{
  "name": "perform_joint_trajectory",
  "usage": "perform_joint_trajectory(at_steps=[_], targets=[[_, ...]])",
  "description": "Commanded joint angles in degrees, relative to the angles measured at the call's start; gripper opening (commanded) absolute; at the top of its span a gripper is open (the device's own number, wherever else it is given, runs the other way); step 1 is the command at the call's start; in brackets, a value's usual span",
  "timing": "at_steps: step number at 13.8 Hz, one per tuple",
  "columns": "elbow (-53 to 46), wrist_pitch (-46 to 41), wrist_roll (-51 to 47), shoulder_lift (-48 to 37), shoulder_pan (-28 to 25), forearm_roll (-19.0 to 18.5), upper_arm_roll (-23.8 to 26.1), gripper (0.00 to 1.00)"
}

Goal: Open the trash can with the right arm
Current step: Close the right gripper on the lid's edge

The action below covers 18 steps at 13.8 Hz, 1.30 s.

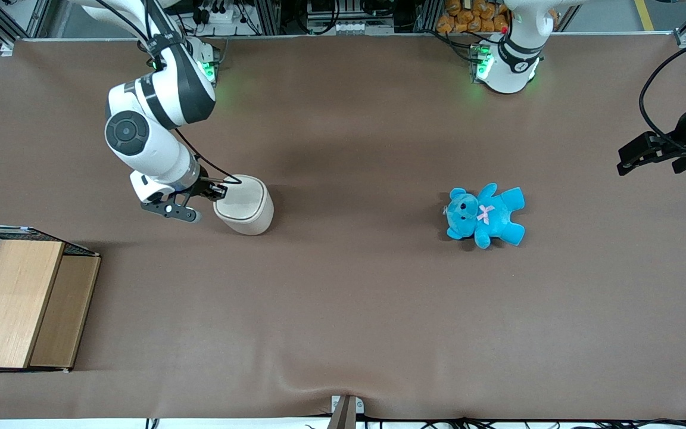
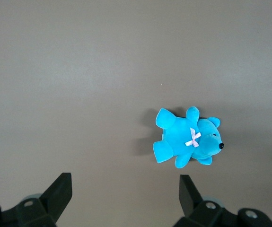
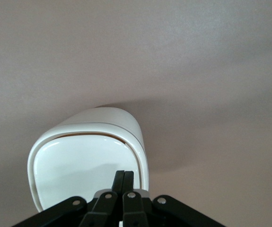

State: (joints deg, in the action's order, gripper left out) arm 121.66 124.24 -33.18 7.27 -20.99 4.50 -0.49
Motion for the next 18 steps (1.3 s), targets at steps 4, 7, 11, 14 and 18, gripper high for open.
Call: perform_joint_trajectory(at_steps=[4,7,11,14,18], targets=[[4.9,4.3,-0.6,-1.8,-1.7,0.7,-0.4,0.00],[5.3,4.8,-0.6,-1.6,-2.0,0.7,-0.4,0.00],[6.7,7.6,-0.6,-1.2,-2.3,0.7,-0.4,0.00],[7.2,9.3,-0.7,-0.2,-2.7,0.7,-0.4,0.00],[8.2,12.0,-2.2,1.2,-3.8,0.7,-0.5,0.00]])
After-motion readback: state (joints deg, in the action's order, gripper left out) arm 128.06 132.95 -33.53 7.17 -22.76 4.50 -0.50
